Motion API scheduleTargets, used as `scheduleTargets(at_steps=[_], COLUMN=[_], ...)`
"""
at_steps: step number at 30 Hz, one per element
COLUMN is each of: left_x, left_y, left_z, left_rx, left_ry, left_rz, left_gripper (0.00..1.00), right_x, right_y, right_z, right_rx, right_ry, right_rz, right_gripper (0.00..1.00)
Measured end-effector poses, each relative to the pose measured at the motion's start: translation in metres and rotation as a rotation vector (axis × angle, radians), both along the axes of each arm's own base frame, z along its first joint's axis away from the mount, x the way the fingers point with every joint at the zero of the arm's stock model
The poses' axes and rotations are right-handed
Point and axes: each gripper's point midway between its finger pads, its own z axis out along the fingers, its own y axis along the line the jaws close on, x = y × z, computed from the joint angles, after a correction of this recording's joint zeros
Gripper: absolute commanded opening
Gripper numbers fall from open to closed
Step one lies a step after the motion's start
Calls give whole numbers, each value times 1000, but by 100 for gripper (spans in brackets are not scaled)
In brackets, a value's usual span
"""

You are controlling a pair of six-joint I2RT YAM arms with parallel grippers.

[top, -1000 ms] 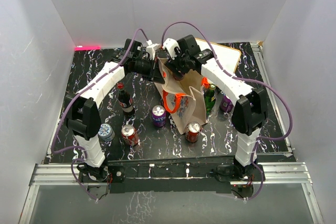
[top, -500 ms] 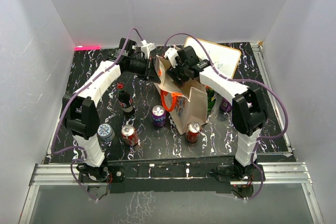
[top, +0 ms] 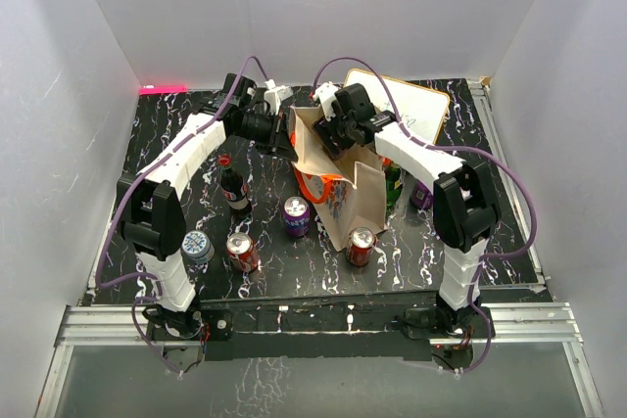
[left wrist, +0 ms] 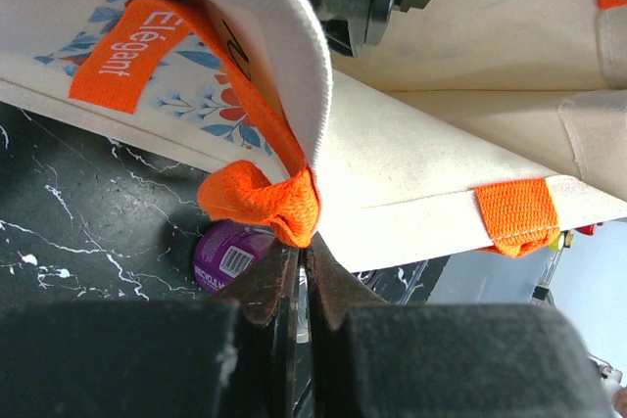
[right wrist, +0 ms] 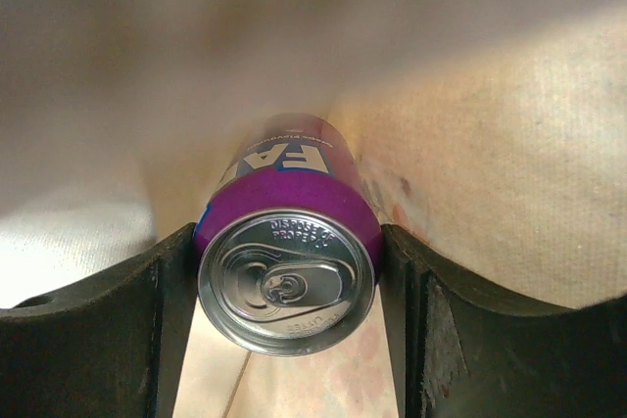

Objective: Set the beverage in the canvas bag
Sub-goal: Place the drink in the canvas bag.

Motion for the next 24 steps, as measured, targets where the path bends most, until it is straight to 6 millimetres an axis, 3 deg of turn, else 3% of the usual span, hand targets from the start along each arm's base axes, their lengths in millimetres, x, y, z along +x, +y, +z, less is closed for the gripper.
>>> scheduleTargets(at_steps=[15, 21, 24], left_x=[-7, -7, -7], left_y=[2, 2, 2], left_z=[-4, -5, -5], left_rx=[5, 6, 7], left_ry=[15, 8, 6], left_rz=[-37, -41, -42], left_gripper=[0, 0, 0], right_x=[20, 30, 31], right_y=[10, 13, 14], right_z=[-5, -6, -7], right_rx=[55, 63, 64], right_ry=[-26, -46, -48], right_rz=[-77, -81, -80], right_gripper=[19, 27, 38])
